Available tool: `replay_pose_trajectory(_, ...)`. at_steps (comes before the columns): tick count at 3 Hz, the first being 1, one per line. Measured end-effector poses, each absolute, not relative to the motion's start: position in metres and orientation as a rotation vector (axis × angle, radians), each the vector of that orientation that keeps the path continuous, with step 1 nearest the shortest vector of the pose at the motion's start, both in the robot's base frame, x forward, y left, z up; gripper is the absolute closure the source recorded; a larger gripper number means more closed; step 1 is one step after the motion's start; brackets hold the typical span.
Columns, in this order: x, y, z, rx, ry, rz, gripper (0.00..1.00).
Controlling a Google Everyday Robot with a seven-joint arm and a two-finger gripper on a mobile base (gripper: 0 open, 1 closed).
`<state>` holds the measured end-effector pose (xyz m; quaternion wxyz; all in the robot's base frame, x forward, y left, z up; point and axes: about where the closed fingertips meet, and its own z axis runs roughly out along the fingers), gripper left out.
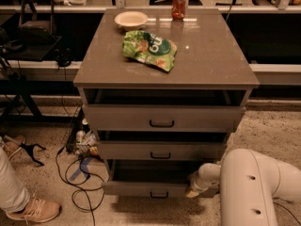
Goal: Open bottom drawer
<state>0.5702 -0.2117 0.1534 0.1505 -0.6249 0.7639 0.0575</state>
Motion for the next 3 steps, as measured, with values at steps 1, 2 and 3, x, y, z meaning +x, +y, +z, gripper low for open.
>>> replay_pose_trajectory(1, 0.562, -0.209, 0.151, -1.831, 2.178, 0.179, 0.01)
replay_pose_trajectory(2, 0.547, -0.210, 0.145, -1.873, 2.178, 0.219, 0.01)
replay_pose_trajectory(3, 0.524, -0.217, 0.140, -1.902, 2.215, 0.238, 0.19)
